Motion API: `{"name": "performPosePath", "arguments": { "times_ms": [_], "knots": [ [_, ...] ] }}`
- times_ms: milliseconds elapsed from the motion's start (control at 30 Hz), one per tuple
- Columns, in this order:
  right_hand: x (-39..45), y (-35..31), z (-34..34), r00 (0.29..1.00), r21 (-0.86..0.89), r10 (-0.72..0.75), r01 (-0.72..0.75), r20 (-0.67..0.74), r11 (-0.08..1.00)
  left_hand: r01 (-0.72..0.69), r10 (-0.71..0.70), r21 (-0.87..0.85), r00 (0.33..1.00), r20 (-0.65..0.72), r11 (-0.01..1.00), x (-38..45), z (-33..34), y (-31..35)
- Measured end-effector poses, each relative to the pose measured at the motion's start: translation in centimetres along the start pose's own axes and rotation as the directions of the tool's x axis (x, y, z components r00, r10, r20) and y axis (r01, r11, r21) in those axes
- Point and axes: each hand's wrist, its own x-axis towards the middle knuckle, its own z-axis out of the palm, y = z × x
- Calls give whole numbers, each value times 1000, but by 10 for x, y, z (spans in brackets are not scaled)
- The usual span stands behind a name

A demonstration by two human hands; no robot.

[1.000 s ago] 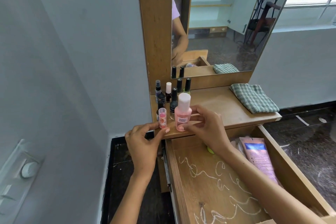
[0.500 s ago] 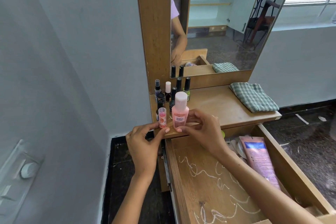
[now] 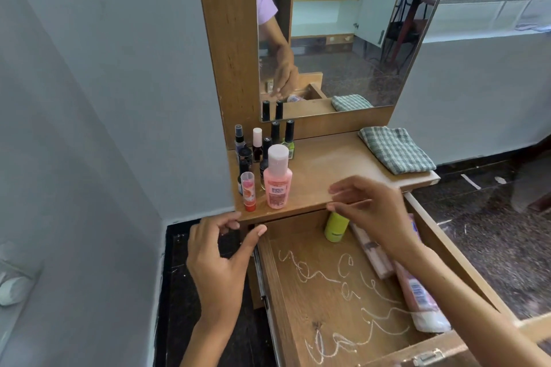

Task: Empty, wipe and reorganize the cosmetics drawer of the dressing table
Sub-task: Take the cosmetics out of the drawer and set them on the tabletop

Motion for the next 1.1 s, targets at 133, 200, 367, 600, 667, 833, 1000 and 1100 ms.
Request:
{"name": "performPosePath", "arguments": {
  "times_ms": [133,200,367,600,667,833,1000,1100],
  "knots": [
    [-26,24,-22,999,-247,-51,45,-16,968,-109,103,32,981,164,994,-14,1,10],
    [-36,34,-19,993,-429,-93,115,74,896,-103,98,6,957,273,995,-17,8,19],
    [-48,39,0,979,-642,4,129,202,756,-85,75,-4,860,505,996,-22,25,30],
    [-43,30,14,994,-526,-11,67,109,848,-59,32,30,823,567,998,-29,36,33],
    [-43,30,14,993,-511,-30,85,116,855,-67,35,37,821,569,997,-30,39,34],
    [-41,11,-1,998,-295,-47,55,34,954,-51,-6,84,820,572,995,-28,50,42],
    [-29,-25,-15,989,-121,-118,107,-89,987,-80,23,105,887,462,991,-17,66,67],
    [-9,-29,-16,974,-66,-130,120,-184,991,-84,16,168,930,368,982,-15,72,71]
  ]
}}
